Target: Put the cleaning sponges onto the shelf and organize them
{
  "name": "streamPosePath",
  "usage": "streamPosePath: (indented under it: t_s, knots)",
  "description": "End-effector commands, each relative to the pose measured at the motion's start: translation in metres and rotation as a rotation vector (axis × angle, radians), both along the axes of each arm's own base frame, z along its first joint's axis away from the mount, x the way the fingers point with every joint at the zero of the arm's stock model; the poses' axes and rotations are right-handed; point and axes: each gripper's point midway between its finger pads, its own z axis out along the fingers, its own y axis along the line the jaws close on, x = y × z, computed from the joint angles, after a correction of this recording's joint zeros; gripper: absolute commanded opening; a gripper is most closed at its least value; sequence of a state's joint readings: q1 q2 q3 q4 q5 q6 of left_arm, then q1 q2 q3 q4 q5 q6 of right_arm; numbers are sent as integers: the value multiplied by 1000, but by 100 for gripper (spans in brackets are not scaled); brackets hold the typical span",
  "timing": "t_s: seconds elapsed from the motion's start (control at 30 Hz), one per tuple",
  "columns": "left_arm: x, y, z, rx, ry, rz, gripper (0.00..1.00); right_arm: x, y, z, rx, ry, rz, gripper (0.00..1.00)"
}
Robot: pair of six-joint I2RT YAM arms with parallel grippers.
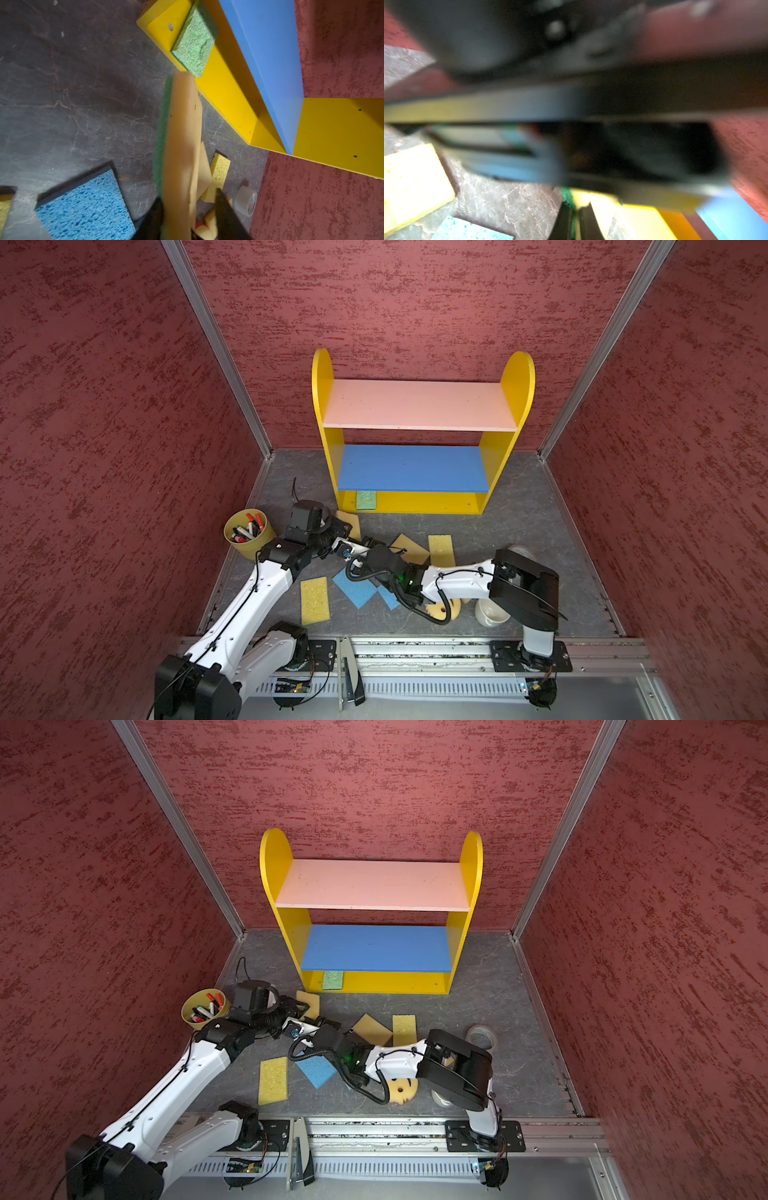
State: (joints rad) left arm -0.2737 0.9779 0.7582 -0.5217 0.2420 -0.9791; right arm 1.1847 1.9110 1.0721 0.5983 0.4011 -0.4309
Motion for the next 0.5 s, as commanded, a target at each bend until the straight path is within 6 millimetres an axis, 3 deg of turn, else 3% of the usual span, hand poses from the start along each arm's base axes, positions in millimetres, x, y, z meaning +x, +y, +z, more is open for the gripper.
streamPosePath:
  t_s: [0.0, 0.2, 0.47]
  knots:
    - [-9, -21, 35, -80, -113, -117, 62, 18, -18, -7, 39, 100, -75, 0]
    - [-17, -5, 47, -57, -179, -64, 73, 37, -40, 8, 247, 272, -130, 0]
    - [-27, 20, 60, -38, -267, 27, 84, 43, -56, 38, 494, 478, -118, 0]
